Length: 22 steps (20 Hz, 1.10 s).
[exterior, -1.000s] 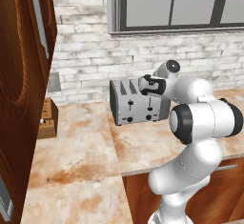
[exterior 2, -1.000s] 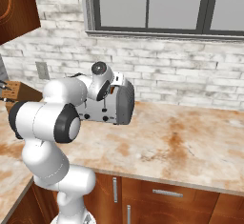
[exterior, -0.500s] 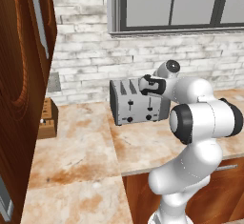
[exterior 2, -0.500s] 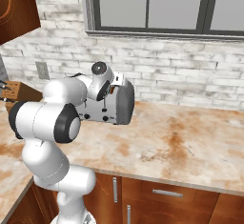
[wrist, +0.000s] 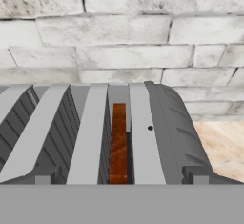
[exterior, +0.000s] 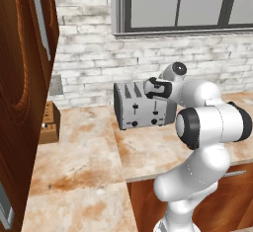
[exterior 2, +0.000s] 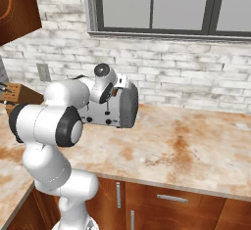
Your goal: Start the toaster. Once the lever pops up, take the bread to the plate on the dining counter.
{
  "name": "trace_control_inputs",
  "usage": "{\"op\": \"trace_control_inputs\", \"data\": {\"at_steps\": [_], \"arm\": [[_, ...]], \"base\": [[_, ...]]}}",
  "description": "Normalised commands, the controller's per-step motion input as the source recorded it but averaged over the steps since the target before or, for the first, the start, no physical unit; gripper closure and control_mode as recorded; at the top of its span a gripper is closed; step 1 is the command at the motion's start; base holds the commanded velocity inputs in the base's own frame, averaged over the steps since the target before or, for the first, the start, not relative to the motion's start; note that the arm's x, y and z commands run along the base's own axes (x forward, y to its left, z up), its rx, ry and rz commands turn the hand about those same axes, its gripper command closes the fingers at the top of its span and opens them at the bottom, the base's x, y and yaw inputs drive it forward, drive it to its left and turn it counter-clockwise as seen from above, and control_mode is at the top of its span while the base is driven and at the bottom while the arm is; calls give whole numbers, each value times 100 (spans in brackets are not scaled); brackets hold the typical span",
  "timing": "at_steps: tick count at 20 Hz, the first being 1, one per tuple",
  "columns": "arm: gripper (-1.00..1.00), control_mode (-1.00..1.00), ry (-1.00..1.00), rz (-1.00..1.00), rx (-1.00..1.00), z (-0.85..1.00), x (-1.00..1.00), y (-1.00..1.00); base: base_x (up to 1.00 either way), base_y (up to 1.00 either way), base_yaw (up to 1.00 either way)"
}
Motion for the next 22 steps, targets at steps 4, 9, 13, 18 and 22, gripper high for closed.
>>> {"op": "trace_control_inputs", "data": {"at_steps": [4,9,13,18,22], "arm": [[-100,-100,0,0,0,0,0,0],[-100,-100,0,0,0,0,0,0],[-100,-100,0,0,0,0,0,0],[-100,-100,0,0,0,0,0,0],[-100,-100,0,0,0,0,0,0]], "base": [[0,0,0],[0,0,0],[0,0,0],[0,0,0],[0,0,0]]}}
